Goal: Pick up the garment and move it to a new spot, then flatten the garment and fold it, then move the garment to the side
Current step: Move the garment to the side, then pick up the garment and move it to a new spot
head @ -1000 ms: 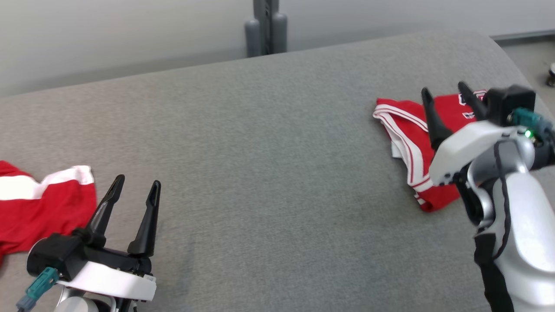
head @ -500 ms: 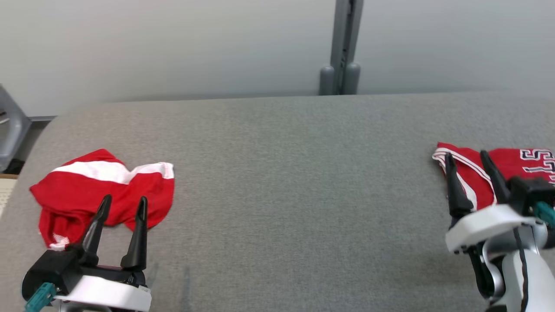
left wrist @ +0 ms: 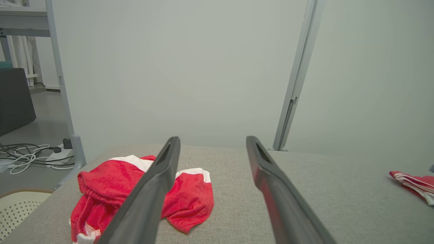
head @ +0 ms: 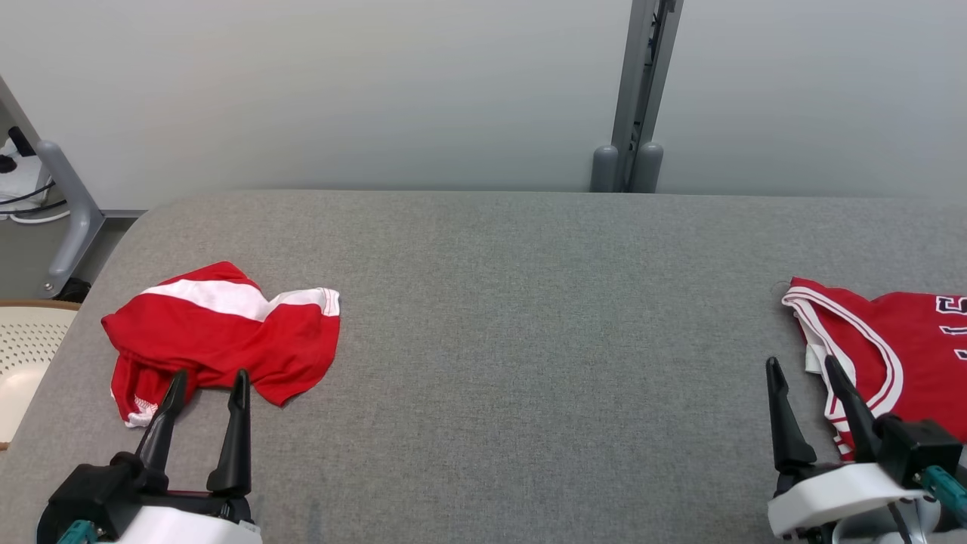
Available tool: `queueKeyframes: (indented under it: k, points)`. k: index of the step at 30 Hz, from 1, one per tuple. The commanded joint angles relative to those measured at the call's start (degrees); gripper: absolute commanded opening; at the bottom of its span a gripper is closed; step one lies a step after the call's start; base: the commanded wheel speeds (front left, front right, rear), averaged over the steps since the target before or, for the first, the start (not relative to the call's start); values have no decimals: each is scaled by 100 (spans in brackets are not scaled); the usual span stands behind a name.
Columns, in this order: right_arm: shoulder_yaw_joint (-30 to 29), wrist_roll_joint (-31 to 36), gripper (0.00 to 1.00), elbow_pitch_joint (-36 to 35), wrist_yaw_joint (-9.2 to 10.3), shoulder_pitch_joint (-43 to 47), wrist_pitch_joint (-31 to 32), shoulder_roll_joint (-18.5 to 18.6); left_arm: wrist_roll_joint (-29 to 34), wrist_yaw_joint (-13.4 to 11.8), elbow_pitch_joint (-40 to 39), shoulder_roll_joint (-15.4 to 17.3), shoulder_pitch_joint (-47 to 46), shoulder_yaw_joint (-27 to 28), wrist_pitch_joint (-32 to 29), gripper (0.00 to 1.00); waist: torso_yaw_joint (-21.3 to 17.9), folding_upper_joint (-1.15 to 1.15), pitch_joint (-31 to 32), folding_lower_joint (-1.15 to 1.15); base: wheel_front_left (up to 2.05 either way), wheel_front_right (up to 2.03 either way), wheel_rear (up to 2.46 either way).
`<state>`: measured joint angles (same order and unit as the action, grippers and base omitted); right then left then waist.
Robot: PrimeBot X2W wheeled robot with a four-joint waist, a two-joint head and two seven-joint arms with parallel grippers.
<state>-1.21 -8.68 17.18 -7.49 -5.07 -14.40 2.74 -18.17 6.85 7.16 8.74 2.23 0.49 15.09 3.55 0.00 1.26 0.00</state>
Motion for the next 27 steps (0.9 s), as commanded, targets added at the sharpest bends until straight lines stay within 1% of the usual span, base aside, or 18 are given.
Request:
queueKeyframes:
  k: [1,8,21,27]
  points:
    - [-12,-59,100,-41,-1,92,-65,34,35,17,-19,12,86,33,7,100,9,0,2,0,0,0,0]
    - [74,-238,100,-136,-1,219,-89,32,91,52,-15,-61,65,42,7,100,-18,0,-18,0,0,0,0]
    - [153,-152,100,-246,-1,243,-92,32,114,59,16,-101,39,13,7,100,8,0,-18,0,0,0,0]
    - [331,-217,100,-175,-1,170,-92,33,131,64,62,-62,-29,-35,7,100,168,0,-6,0,0,0,0]
